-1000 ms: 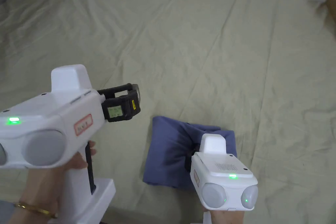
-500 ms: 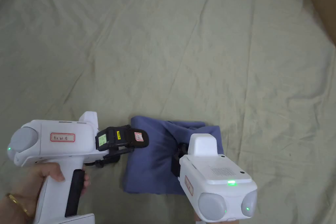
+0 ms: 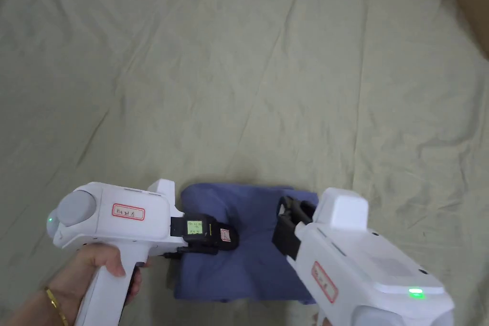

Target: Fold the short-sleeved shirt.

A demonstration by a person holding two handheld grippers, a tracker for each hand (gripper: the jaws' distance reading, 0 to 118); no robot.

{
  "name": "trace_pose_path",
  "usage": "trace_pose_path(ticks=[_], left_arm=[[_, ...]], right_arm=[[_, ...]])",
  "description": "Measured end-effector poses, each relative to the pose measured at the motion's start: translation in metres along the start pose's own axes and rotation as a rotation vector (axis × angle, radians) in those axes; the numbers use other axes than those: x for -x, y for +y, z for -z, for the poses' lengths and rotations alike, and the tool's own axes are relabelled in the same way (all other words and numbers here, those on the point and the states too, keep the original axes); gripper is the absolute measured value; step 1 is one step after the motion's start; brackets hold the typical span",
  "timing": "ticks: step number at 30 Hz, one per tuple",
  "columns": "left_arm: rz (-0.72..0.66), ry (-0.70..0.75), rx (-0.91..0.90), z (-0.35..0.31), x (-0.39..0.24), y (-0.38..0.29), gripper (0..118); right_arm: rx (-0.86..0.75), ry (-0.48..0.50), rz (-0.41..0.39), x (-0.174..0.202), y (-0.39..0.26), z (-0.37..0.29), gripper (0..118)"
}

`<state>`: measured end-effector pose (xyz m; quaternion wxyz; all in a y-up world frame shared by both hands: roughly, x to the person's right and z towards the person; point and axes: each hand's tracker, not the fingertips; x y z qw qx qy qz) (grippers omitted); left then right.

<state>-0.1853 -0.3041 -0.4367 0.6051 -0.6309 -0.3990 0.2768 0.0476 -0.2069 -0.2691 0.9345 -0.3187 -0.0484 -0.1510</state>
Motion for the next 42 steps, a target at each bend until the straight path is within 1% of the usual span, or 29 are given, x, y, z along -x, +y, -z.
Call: trace_pose_path(ticks=[3, 5, 7, 9, 12, 15, 20, 21, 25, 28, 29, 30, 31, 32, 33, 34, 35, 36, 37, 38, 39, 41, 42], left_arm=[[0.029, 0.129, 0.003, -0.003, -0.022, -0.001, 18], [0.044, 0.174, 0.002, -0.005, -0.036, 0.000, 17], [0.105, 0.200, -0.013, -0.013, -0.059, -0.004, 17], [0.152, 0.239, -0.020, -0.029, -0.069, -0.003, 17], [0.211, 0.337, -0.039, -0.072, -0.073, -0.003, 17], [0.235, 0.463, -0.060, -0.127, -0.056, 0.003, 17], [0.271, 0.720, -0.078, -0.218, -0.014, 0.021, 17], [0.224, 0.756, -0.088, -0.234, -0.002, 0.024, 17], [0.219, 0.948, -0.064, -0.287, 0.037, 0.040, 17], [0.151, 1.066, -0.115, -0.317, 0.065, 0.057, 20], [0.153, 1.096, -0.141, -0.323, 0.073, 0.059, 22], [0.160, 1.156, -0.155, -0.329, 0.081, 0.062, 29], [0.170, 1.227, -0.180, -0.335, 0.089, 0.067, 42], [0.183, 1.299, -0.197, -0.336, 0.096, 0.067, 69], [0.199, 1.385, -0.223, -0.337, 0.102, 0.066, 85], [0.193, 1.456, -0.237, -0.336, 0.107, 0.064, 96], [0.184, 1.519, -0.243, -0.339, 0.110, 0.065, 99], [0.167, 1.564, -0.268, -0.341, 0.110, 0.065, 97], [0.157, 1.596, -0.334, -0.344, 0.105, 0.061, 92], [0.167, 1.598, -0.423, -0.347, 0.096, 0.058, 75], [0.174, 1.556, -0.542, -0.352, 0.085, 0.054, 53], [0.175, 1.504, -0.731, -0.356, 0.051, 0.047, 0], [0.202, 1.458, -0.846, -0.357, 0.028, 0.042, 0]], right_arm=[[-0.075, -0.018, -0.005, -0.013, 0.021, -0.033, 0], [-0.125, -0.025, -0.002, -0.021, 0.030, -0.055, 0], [-0.163, -0.037, -0.006, -0.027, 0.036, -0.076, 0], [-0.182, -0.039, -0.014, -0.031, 0.041, -0.091, 0], [-0.208, -0.048, -0.015, -0.036, 0.042, -0.106, 0], [-0.224, -0.043, 0.006, -0.037, 0.041, -0.111, 0], [-0.222, -0.037, 0.022, -0.020, 0.039, -0.106, 0], [-0.213, -0.034, 0.019, -0.022, 0.038, -0.102, 0], [-0.183, -0.037, -0.004, -0.007, 0.038, -0.090, 0], [-0.156, -0.032, -0.011, 0.004, 0.038, -0.078, 0], [-0.149, -0.035, -0.018, 0.011, 0.038, -0.074, 0], [-0.140, -0.036, -0.026, 0.015, 0.039, -0.069, 0], [-0.130, -0.032, -0.028, 0.019, 0.039, -0.064, 0], [-0.121, -0.027, -0.029, 0.021, 0.040, -0.059, 0], [-0.114, -0.021, -0.031, 0.026, 0.041, -0.055, 0], [-0.109, -0.017, -0.037, 0.029, 0.042, -0.051, 0], [-0.108, -0.016, -0.043, 0.031, 0.042, -0.049, 0], [-0.109, -0.015, -0.048, 0.033, 0.043, -0.047, 0], [-0.111, -0.011, -0.054, 0.032, 0.043, -0.046, 0], [-0.110, -0.008, -0.057, 0.031, 0.044, -0.046, 0], [-0.110, -0.004, -0.060, 0.031, 0.045, -0.046, 0], [-0.119, -0.003, -0.070, 0.030, 0.048, -0.051, 0], [-0.133, -0.005, -0.078, 0.028, 0.049, -0.056, 0]])
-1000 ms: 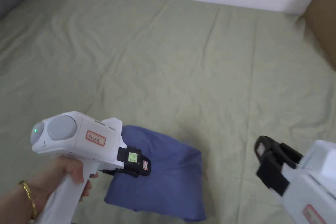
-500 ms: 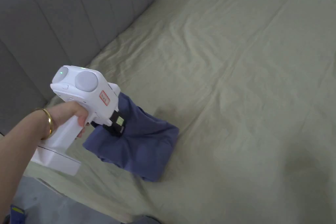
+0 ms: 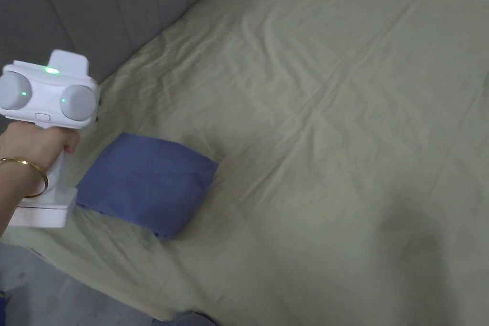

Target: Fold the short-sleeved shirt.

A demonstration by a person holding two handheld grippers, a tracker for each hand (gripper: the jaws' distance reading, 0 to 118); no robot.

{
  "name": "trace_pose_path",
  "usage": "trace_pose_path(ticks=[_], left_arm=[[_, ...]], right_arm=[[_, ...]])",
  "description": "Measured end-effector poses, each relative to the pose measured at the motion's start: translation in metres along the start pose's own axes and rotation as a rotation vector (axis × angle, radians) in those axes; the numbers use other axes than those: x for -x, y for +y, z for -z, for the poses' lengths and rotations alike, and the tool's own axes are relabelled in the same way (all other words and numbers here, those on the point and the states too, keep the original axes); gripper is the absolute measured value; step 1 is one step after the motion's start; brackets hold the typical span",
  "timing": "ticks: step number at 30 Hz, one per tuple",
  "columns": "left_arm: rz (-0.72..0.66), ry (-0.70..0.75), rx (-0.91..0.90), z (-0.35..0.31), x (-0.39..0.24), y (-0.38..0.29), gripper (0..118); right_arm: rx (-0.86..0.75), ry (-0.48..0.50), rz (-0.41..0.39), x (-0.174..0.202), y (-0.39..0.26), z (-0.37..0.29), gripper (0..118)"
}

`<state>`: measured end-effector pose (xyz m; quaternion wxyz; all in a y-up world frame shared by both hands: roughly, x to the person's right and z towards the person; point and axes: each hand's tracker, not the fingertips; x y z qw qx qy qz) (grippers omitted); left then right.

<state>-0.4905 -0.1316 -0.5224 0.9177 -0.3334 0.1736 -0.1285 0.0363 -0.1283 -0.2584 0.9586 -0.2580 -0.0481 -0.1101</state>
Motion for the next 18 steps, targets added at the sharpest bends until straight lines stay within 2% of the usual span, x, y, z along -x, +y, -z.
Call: trace_pose_path(ticks=[2, 6, 9, 14, 18], left_arm=[[-0.056, -0.083, -0.137, -0.041, -0.006, 0.018, 0], [-0.061, -0.235, -0.360, -0.127, -0.038, 0.042, 0], [-0.113, -0.360, -0.483, -0.187, -0.067, 0.050, 0], [-0.177, -0.519, -0.630, -0.267, -0.122, 0.036, 0], [-0.135, -0.594, -0.637, -0.306, -0.168, 0.011, 0]], right_arm=[[-0.035, -0.011, -0.026, -0.004, 0.006, -0.012, 0], [-0.133, -0.041, -0.074, -0.018, 0.027, -0.046, 0], [-0.211, -0.087, -0.123, -0.032, 0.044, -0.074, 0], [-0.314, -0.152, -0.170, -0.055, 0.067, -0.112, 0], [-0.365, -0.188, -0.148, -0.073, 0.073, -0.130, 0]])
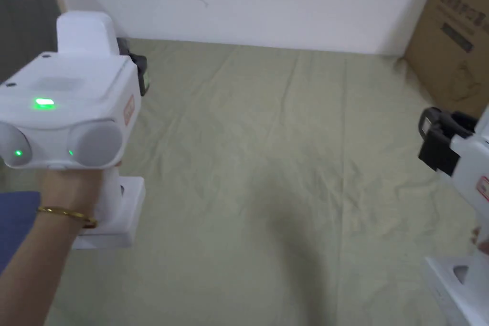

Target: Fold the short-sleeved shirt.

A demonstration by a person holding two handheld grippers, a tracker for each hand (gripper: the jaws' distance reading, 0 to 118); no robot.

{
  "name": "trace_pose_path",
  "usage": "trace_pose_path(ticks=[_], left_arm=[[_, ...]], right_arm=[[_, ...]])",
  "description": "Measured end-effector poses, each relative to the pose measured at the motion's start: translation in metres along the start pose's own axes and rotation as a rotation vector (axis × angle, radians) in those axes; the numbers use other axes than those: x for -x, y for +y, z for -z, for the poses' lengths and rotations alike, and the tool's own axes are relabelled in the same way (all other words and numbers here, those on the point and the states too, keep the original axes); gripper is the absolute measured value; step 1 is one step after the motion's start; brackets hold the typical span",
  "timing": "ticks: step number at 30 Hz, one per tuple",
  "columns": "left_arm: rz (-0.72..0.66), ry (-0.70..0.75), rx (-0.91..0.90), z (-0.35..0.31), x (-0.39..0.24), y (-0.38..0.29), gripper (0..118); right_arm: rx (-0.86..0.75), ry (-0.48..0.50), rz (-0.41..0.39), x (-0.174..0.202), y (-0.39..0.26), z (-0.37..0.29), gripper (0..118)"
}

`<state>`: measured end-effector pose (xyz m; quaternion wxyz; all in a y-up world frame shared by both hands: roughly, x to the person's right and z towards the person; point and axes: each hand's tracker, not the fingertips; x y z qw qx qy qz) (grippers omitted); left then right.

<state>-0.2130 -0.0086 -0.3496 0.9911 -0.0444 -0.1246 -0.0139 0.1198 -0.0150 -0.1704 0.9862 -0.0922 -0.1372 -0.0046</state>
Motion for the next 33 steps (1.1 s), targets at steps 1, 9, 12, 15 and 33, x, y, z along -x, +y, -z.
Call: trace_pose_path(ticks=[1, 9, 12, 15, 33], left_arm=[[-0.006, -0.022, 0.006, -0.003, -0.011, -0.007, 0], [-0.011, -0.104, 0.089, -0.026, -0.056, -0.070, 0], [-0.001, -0.110, 0.115, -0.034, -0.060, -0.087, 0], [0.018, -0.116, 0.141, -0.040, -0.059, -0.098, 0], [0.019, -0.083, 0.167, -0.052, -0.045, -0.102, 0]], right_arm=[[-0.006, -0.022, -0.005, -0.003, 0.001, -0.002, 0], [0.013, -0.092, -0.027, -0.004, -0.035, -0.018, 0], [0.047, -0.071, 0.012, -0.002, -0.053, -0.023, 0], [0.069, -0.065, 0.007, 0.000, -0.067, -0.025, 0], [0.075, -0.028, 0.025, 0.004, -0.066, -0.019, 0]])
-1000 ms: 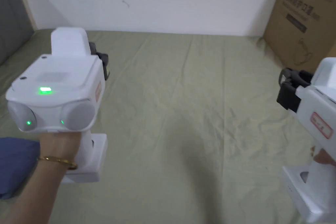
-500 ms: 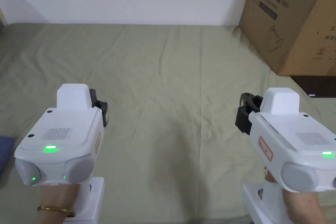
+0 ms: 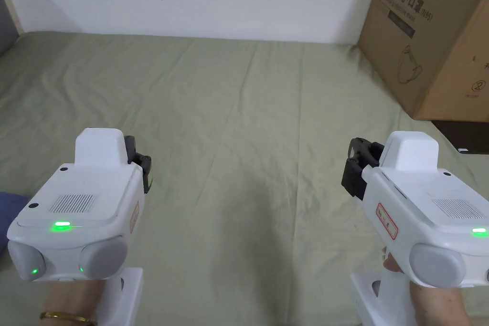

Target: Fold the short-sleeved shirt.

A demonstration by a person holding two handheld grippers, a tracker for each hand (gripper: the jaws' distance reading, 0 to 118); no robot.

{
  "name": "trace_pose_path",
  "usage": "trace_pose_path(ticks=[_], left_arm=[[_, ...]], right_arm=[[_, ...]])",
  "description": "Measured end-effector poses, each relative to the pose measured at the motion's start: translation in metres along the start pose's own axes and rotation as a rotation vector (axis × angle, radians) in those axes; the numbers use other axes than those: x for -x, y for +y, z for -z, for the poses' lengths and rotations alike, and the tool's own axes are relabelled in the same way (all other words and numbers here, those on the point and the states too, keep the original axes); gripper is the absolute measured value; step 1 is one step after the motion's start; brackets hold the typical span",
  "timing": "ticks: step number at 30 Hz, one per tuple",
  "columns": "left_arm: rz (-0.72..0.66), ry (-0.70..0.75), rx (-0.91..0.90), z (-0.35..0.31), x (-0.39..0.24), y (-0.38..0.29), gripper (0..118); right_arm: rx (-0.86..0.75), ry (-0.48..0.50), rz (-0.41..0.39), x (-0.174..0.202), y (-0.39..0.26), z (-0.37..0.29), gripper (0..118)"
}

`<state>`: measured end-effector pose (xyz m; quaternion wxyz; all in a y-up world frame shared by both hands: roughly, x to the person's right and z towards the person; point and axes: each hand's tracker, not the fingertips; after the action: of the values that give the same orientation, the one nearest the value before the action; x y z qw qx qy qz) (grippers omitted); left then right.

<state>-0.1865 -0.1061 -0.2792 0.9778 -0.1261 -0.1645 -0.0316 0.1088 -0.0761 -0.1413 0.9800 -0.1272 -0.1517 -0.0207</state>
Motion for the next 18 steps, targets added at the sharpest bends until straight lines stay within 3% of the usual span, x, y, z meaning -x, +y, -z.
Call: trace_pose_path(ticks=[18], left_arm=[[-0.005, 0.012, -0.001, 0.0028, 0.0006, 0.0026, 0]], right_arm=[[-0.005, 0.013, 0.013, 0.0056, 0.0065, 0.0014, 0]])
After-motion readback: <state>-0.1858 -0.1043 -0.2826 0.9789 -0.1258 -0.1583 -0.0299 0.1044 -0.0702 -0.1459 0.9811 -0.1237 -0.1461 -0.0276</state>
